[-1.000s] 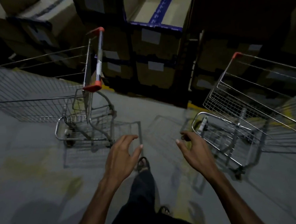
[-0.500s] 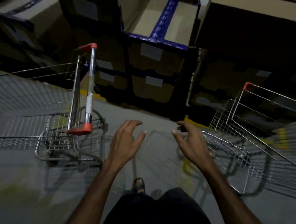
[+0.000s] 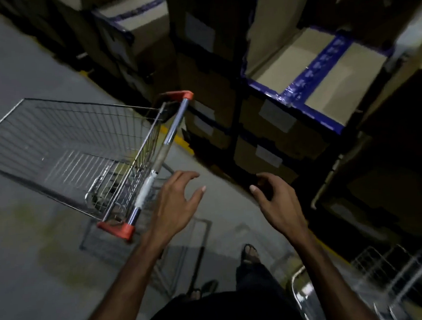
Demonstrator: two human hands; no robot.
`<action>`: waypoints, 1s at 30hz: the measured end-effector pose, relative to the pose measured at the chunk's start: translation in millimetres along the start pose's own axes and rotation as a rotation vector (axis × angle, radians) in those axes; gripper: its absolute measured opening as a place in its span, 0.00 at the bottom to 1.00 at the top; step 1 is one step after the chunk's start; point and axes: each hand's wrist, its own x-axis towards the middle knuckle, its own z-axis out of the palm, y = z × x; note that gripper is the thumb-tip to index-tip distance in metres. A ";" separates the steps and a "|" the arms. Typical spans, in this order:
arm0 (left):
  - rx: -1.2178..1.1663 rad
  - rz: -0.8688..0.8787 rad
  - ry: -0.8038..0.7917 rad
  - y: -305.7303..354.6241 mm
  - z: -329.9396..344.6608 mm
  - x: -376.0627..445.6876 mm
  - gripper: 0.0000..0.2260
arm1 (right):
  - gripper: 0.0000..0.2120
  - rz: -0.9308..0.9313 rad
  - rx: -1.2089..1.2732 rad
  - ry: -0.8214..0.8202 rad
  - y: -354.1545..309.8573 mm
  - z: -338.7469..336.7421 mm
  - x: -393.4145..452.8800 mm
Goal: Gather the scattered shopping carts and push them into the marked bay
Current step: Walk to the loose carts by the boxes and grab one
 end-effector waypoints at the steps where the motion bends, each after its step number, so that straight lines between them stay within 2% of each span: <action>1: 0.015 -0.033 0.034 2.1 -0.3 9.7 0.13 | 0.22 -0.034 0.004 -0.032 -1.4 -3.8 20.8; 9: 0.106 -0.306 0.234 27.8 0.2 42.5 0.13 | 0.22 -0.314 0.008 -0.257 -20.9 -25.6 149.2; 14: 0.163 -0.389 0.371 31.6 2.5 37.7 0.13 | 0.21 -0.476 -0.012 -0.373 -36.9 -12.8 203.8; 19: 0.265 -0.537 0.419 8.1 1.9 38.9 0.13 | 0.23 -0.691 -0.107 -0.456 -67.5 18.1 249.6; 24: 0.323 -0.672 0.392 -22.1 -5.2 43.2 0.17 | 0.33 -1.032 -0.415 -0.488 -119.7 62.9 301.8; 28: 0.380 -0.782 0.291 -43.6 -10.0 42.0 0.25 | 0.47 -1.221 -0.611 -0.697 -156.7 98.3 332.4; 30: 0.404 -0.807 0.264 -49.3 -14.4 39.9 0.27 | 0.48 -1.272 -0.759 -0.780 -168.1 116.0 338.3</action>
